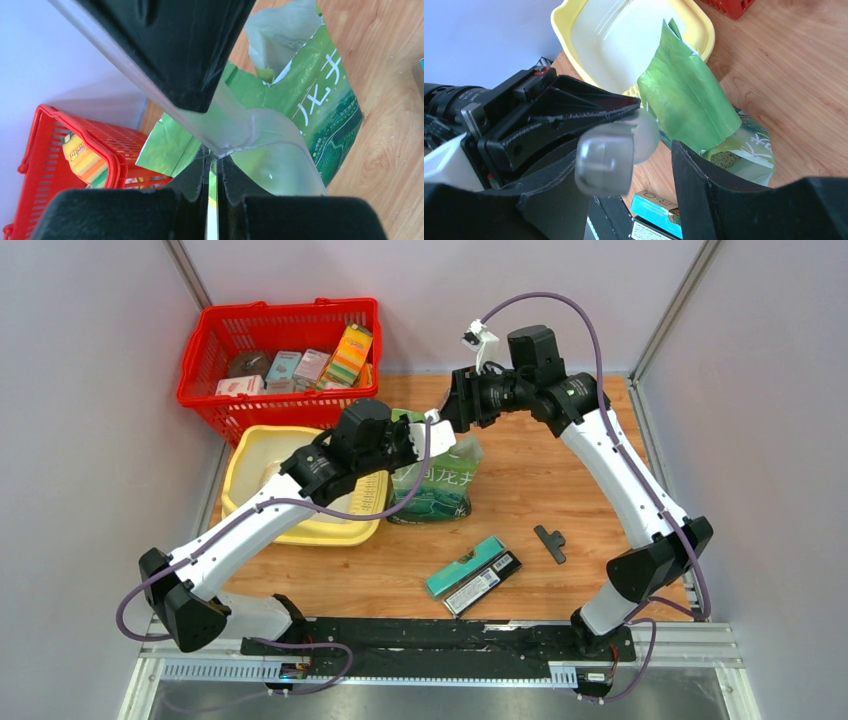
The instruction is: Fill the litter box with clean litter
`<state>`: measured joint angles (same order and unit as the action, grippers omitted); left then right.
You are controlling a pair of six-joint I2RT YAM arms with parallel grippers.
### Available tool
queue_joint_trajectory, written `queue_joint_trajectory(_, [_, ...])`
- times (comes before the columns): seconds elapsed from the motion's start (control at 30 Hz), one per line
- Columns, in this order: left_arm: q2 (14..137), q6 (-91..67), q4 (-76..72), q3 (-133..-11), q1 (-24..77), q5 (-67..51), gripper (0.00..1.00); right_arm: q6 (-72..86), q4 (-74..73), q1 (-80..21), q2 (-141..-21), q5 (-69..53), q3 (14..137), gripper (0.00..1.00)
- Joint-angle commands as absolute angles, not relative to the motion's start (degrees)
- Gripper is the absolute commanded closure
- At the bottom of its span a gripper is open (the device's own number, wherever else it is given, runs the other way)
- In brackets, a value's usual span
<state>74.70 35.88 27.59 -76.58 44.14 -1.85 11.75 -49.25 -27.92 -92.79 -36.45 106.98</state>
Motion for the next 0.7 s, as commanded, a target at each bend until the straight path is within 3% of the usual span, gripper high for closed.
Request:
queue_joint_trajectory(0.0, [74.88,36.12,24.08,-77.70,45.53,-1.85,1.00,11.34,-46.85,-29.18,-93.78,-33.93,109.60,0.42])
queue_joint_trajectory(0.43, [75.85,36.65,23.29,-78.40,45.88,-0.70,1.00,9.85,-46.14,-29.44,-93.25,-32.87,108.90,0.60])
queue_joint_trajectory(0.67, [76.20,37.18,22.76,-78.84,45.88,-0.18,1.00,9.05,-46.67,-29.62,-92.55,-32.17,107.93,0.59])
